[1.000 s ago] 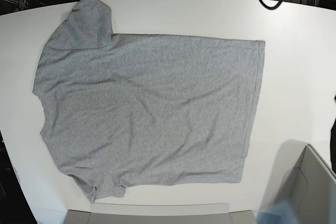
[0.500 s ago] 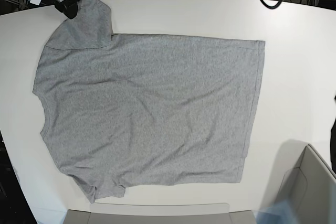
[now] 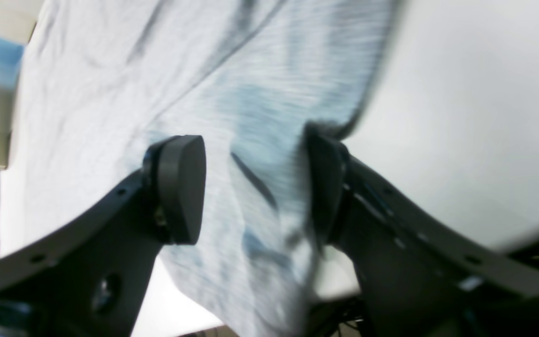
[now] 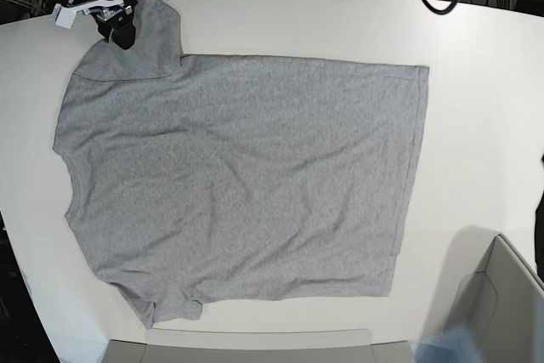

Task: Fold the T-shirt properly
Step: 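Move both grippers to the shirt's shoulder corners and grasp them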

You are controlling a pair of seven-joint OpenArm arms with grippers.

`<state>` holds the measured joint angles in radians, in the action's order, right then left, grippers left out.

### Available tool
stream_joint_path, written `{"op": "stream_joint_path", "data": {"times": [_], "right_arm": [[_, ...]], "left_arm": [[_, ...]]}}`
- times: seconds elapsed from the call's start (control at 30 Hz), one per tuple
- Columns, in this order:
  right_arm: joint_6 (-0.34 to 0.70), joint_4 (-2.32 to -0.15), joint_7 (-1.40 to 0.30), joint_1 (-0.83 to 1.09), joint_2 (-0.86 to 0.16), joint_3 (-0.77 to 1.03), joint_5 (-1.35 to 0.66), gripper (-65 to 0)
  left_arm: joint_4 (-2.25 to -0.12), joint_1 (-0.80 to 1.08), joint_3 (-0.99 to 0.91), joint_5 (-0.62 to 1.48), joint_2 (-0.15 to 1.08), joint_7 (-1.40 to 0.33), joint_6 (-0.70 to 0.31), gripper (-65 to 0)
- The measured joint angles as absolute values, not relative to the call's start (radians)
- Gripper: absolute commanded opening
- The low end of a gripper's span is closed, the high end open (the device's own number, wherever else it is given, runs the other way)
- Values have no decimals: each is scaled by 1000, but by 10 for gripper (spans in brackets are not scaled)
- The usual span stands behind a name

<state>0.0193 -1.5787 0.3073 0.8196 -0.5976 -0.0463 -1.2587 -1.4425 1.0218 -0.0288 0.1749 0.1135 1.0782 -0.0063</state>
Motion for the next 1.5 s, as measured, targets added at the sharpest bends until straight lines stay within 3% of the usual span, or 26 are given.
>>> {"op": "stream_joint_path", "data": {"times": [0.17,0.3,0.43,0.7,0.87,1.1,1.5], "right_arm": [[27,-1584,259,797,-555,-42,-1260,-303],[38,-1585,241,795,-556,-43,-1259,-303],[38,-1585,239,798,-555,-42,-1259,-303],[46,-1583,244,812,-554,-42,-1258,-303],[49,-1583,242,815,-555,-42,-1258,-303],[49,-1583,242,815,-556,-42,-1258,-303],[49,-1584,240,817,-560,-42,-1258,-303]], "left_arm": [[-1620,1134,14,311,267,997,1,-557],[-1811,1151,110,401,412,752,-5,-517],[-1907,1071,201,648,577,546,-2,-469],[-1909,831,289,1224,798,319,4,-424],[-1868,714,285,1306,804,207,-4,-424],[-1695,693,285,1392,801,183,19,-424],[-1529,564,284,1396,762,82,-1,-424]]}}
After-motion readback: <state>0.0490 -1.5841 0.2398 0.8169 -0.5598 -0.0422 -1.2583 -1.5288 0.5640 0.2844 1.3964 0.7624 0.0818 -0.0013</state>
